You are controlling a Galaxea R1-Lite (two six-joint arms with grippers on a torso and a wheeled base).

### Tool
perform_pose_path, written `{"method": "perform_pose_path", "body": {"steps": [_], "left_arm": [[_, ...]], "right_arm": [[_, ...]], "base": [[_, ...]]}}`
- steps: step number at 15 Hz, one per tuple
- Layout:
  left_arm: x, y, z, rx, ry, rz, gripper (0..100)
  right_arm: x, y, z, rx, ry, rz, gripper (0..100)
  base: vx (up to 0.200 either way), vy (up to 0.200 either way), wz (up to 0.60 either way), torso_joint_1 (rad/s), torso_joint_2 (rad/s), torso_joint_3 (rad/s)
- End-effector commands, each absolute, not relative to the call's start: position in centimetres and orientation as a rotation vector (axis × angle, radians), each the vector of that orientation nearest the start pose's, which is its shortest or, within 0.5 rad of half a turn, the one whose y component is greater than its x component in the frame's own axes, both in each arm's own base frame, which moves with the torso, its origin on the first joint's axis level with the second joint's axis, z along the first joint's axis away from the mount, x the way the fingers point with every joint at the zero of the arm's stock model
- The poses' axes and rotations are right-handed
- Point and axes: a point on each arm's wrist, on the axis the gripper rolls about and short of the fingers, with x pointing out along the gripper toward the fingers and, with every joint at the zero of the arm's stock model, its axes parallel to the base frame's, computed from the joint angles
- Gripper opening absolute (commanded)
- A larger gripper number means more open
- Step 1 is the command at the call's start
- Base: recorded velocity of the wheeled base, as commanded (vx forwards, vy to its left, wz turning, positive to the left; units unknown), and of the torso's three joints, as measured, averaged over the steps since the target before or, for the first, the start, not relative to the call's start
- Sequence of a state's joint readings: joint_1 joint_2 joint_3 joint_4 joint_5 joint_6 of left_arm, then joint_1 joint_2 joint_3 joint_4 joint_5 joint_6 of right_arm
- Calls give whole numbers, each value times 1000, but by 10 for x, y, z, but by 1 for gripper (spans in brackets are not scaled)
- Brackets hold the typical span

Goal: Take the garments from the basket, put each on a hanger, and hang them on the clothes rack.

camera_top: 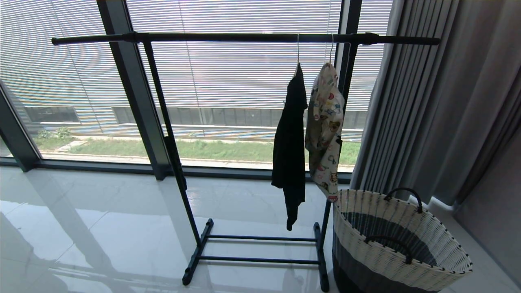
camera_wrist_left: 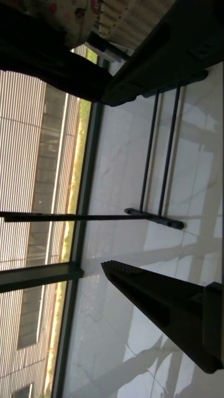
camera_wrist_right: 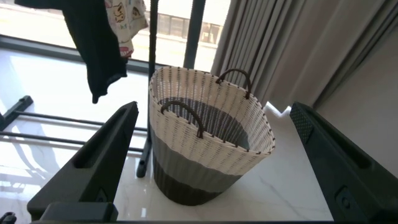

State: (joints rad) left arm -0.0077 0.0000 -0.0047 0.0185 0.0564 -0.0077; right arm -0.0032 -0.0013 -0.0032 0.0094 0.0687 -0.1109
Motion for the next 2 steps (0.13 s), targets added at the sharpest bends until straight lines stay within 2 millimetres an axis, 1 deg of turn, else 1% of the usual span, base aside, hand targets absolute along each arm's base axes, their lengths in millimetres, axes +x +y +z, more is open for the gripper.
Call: {"method": "perform_pose_path", "body": {"steps": [1,2], "left_arm": [[-23,1,75,-7,14,49,100],[-23,1,75,-9,14,49,100]], "right_arm": [[-23,2,75,-112,2,66,100],[-23,2,75,-109,3,66,100]], "base": [[0,0,0,0,0,0],[0,0,0,0,0,0]]}}
